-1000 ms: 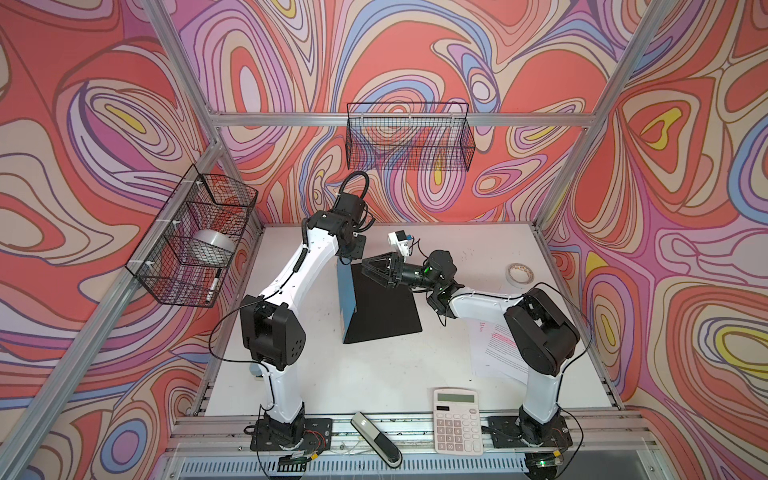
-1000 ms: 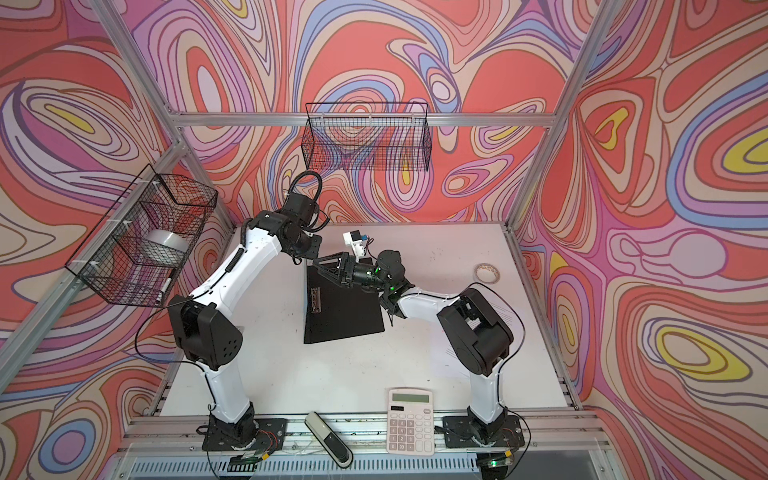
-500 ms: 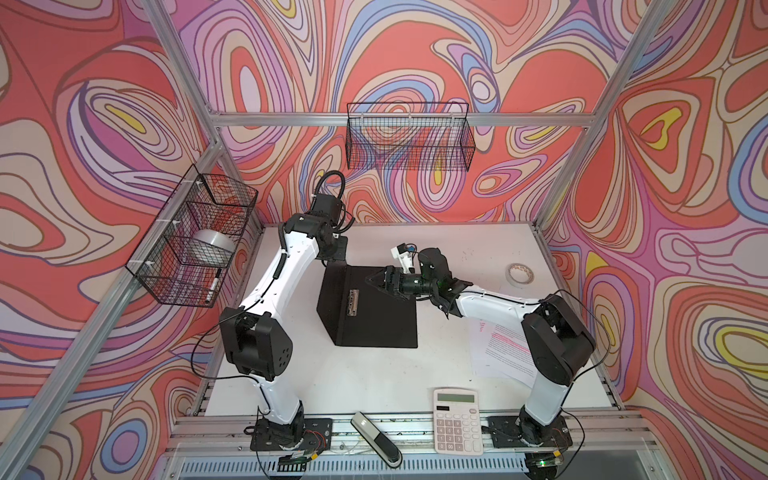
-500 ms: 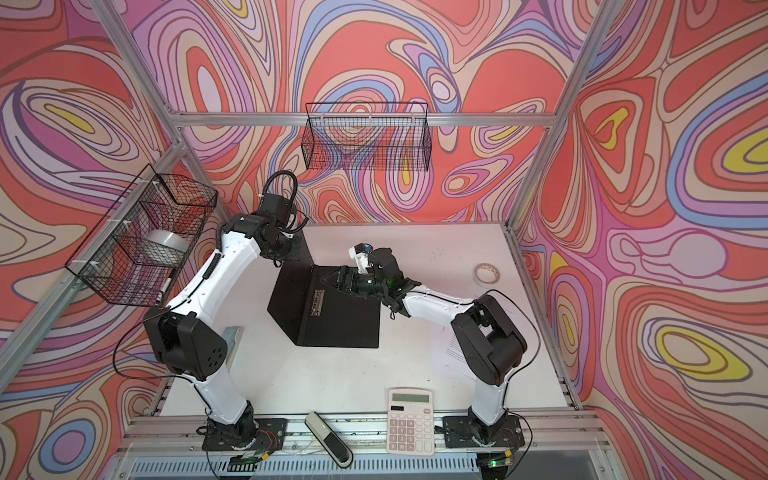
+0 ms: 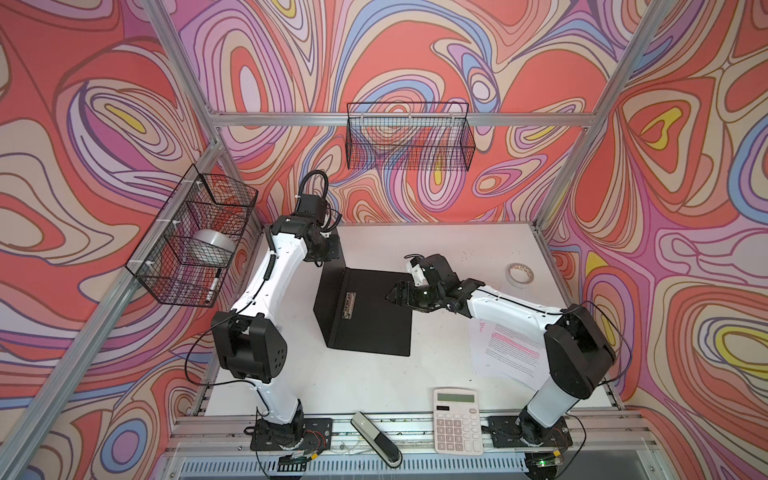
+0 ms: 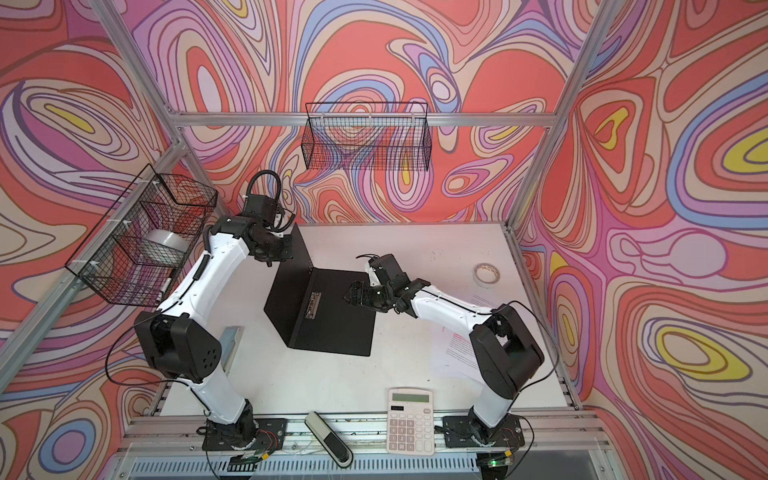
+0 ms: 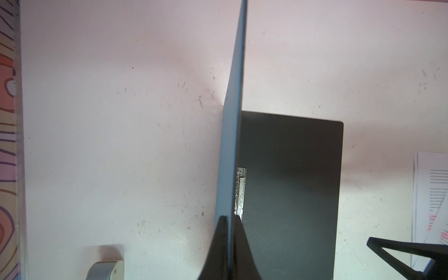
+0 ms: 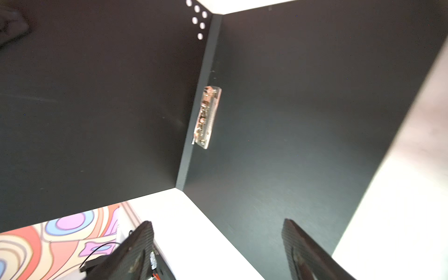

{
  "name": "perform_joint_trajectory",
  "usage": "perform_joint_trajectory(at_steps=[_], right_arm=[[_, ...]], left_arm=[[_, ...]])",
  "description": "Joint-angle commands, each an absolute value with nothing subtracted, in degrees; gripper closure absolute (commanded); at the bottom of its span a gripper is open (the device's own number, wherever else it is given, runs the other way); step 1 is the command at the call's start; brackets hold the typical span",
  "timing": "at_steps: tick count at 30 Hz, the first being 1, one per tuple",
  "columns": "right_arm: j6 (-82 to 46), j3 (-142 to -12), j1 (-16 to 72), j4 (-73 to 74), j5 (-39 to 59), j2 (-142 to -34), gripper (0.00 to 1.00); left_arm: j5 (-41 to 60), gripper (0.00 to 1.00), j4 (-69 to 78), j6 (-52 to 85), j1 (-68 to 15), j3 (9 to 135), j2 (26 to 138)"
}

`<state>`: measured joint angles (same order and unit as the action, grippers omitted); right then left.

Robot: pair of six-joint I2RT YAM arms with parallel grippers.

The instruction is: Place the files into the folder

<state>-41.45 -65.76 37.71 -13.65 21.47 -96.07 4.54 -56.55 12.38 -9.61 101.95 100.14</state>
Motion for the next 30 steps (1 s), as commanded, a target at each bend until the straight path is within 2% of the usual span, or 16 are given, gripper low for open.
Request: perform_joint_trajectory(at_steps=[1, 13, 21, 30], right_arm=[[-39.5, -65.1, 38.1, -18.3, 17.1, -93.2, 0.12], [-38.9, -68.2, 38.1, -25.9, 10.0, -92.5, 0.14], [-36.2, -73.7, 38.1, -31.7, 11.0, -95.8, 0.30], [-33.3, -80.7, 38.1, -34.2, 19.2, -106.6, 0.57]], left_arm=[[10.8, 1.00, -54.3, 16.8, -9.5, 102.9, 100.0], [21.2, 1.00, -49.8, 24.8, -7.4, 100.4, 102.2], [23.8, 1.00, -44.9, 25.8, -4.8, 92.9, 99.6], [25.7, 1.00, -47.8, 21.4, -4.0, 90.9, 97.8]])
